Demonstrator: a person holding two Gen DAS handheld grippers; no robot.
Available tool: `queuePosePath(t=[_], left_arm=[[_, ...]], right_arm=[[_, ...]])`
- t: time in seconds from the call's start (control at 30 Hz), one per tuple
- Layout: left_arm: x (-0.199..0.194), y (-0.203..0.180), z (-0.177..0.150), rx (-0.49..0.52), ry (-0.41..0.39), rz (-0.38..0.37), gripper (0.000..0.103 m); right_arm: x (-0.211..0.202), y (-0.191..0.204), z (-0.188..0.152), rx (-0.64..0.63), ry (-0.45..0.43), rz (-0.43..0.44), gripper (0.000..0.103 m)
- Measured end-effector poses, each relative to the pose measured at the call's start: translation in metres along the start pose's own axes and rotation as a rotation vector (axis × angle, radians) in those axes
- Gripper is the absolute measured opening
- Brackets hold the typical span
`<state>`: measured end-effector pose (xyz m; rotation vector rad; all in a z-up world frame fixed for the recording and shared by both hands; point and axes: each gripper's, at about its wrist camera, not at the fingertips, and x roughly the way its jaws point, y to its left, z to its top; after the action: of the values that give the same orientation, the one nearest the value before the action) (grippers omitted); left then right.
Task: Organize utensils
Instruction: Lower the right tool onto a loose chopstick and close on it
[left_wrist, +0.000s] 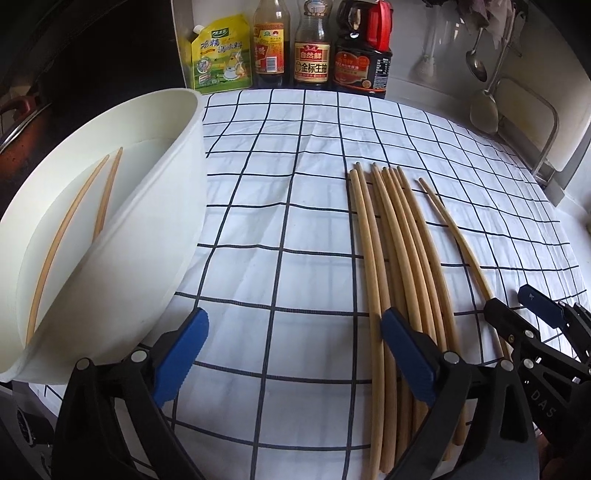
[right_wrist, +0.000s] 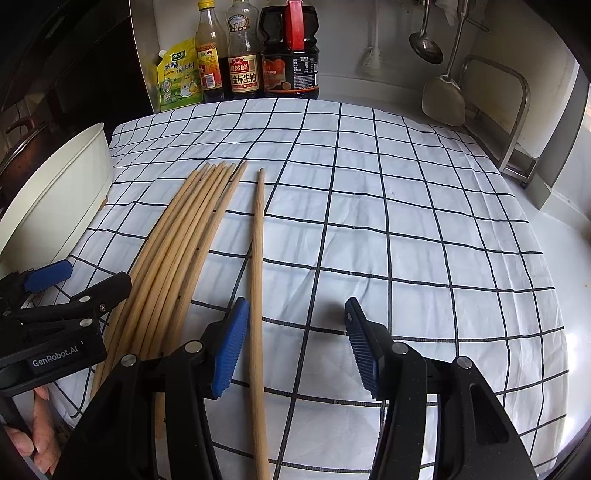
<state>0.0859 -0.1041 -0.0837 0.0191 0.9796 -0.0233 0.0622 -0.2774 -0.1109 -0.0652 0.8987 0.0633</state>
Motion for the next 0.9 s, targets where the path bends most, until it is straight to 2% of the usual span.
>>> queuePosePath(t=[0.1, 0.2, 0.47, 0.57, 0.67, 0.73, 0.77, 0.83, 0.87, 0.9], left_arm=[[-0.001, 0.0, 0.0, 0.011, -0.003, 0.014, 0.093], [0.004, 0.003, -0.002, 0.009, 0.031, 0.014, 0.094], [0.006, -0.001, 0.0, 0.014, 0.027, 0.004, 0.094], [0.006, -0.002, 0.002, 0.014, 0.021, -0.015, 0.087], [0.003, -0.007, 0.001, 0.034, 0.004, -0.031, 0.071], [0.0, -0.011, 0.0, 0.044, -0.001, -0.041, 0.058], [-0.001, -0.012, -0.001, 0.047, -0.003, -0.046, 0.054], [-0.003, -0.014, -0.002, 0.051, -0.005, -0.056, 0.037], [-0.004, -0.015, -0.002, 0.054, -0.004, -0.062, 0.032], [-0.005, -0.016, -0.002, 0.056, -0.001, -0.074, 0.023]], right_arm=[[0.0, 0.0, 0.0, 0.003, 0.001, 0.0, 0.052], [0.0, -0.001, 0.0, 0.004, 0.001, -0.001, 0.052], [0.001, 0.002, -0.001, -0.011, 0.0, -0.013, 0.052], [0.001, 0.007, -0.001, -0.03, -0.006, -0.02, 0.051], [0.001, 0.012, -0.003, -0.051, -0.015, -0.019, 0.042], [0.0, 0.017, -0.003, -0.071, -0.019, -0.012, 0.032], [0.0, 0.021, -0.004, -0.088, -0.02, -0.004, 0.024], [0.0, 0.024, -0.005, -0.105, -0.021, 0.004, 0.014], [0.0, 0.025, -0.005, -0.109, -0.02, 0.003, 0.007], [0.0, 0.025, -0.004, -0.108, -0.02, 0.004, 0.006]])
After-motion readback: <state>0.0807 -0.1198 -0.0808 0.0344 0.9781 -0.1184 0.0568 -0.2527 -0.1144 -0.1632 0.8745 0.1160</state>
